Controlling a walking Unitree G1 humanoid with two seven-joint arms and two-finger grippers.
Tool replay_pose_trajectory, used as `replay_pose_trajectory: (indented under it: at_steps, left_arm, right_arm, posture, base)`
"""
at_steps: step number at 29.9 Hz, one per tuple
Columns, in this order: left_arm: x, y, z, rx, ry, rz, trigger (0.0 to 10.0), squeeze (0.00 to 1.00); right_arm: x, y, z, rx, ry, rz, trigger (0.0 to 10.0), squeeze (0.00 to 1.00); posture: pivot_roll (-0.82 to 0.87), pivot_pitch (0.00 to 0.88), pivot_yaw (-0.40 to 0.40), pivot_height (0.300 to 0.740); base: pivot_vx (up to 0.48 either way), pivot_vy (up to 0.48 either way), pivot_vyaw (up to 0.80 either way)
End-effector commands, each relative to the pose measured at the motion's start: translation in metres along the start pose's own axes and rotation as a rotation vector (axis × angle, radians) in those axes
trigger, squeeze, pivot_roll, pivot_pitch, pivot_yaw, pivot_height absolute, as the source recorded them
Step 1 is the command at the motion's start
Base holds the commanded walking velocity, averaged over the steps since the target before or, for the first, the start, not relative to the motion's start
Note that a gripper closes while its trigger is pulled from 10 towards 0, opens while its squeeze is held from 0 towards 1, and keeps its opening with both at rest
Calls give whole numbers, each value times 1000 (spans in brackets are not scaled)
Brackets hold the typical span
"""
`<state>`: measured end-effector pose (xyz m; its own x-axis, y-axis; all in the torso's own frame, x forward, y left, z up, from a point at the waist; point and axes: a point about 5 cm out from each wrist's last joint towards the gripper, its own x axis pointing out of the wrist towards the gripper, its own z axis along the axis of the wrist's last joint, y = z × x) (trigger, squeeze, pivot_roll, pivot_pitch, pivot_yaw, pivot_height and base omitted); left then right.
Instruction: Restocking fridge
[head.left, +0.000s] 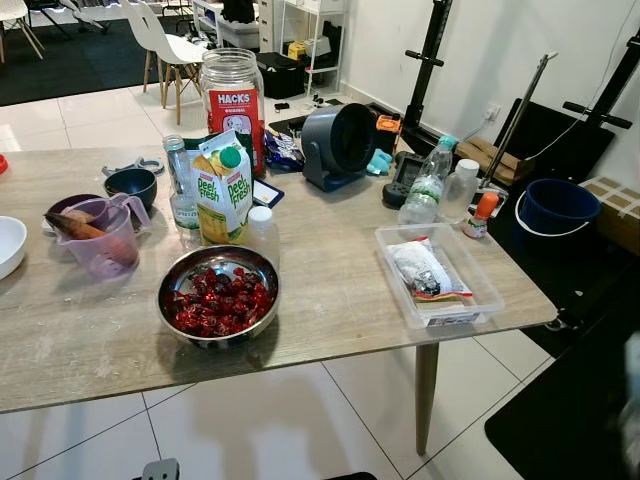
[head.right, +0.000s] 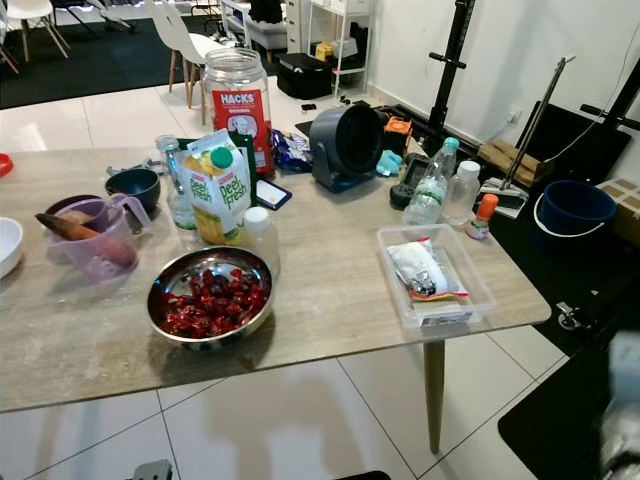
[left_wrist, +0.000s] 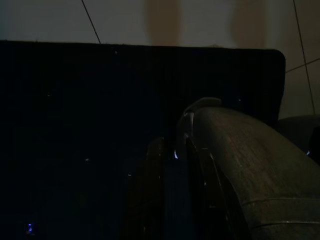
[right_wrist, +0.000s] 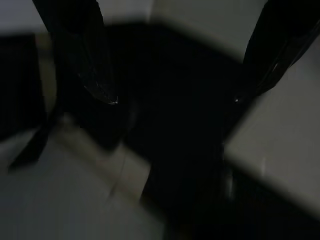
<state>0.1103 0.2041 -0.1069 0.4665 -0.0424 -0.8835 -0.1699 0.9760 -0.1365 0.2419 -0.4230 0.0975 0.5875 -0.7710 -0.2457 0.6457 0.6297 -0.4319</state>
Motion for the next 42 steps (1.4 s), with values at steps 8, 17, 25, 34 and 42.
replay_pose_trajectory:
  at_steps: [8,17,25,34,42]
  left_arm:
    - [-1,-1,-7,-11,26,0,10000,0]
    - [-1,-1,-8,-12,28,1,10000,0]
    - [-1,0,-8,-8,32,1,10000,0]
    - [-1,1,-8,-6,32,3,10000,0]
    - [-1,-1,-9,-6,35,0,10000,0]
  right_arm:
    - [-3,-1,121,408,-497,399,10000,0]
    - [-42,22,168,224,-752,1020,10000,0]
    - [-73,54,150,-252,-656,1410,10000,0]
    - [-95,68,130,-569,-479,1679,10000,0]
    - [-90,87,98,-869,-305,1602,10000,0]
  posture:
    - [-9,0,-44,740]
    - [-9,0,-43,740]
    - [-12,0,-41,740]
    - [-12,0,-38,740]
    - [-15,0,-45,740]
  base:
    - [0,0,0]
    - [0,0,0]
    - [0,0,0]
    - [0,0,0]
    - [0,0,0]
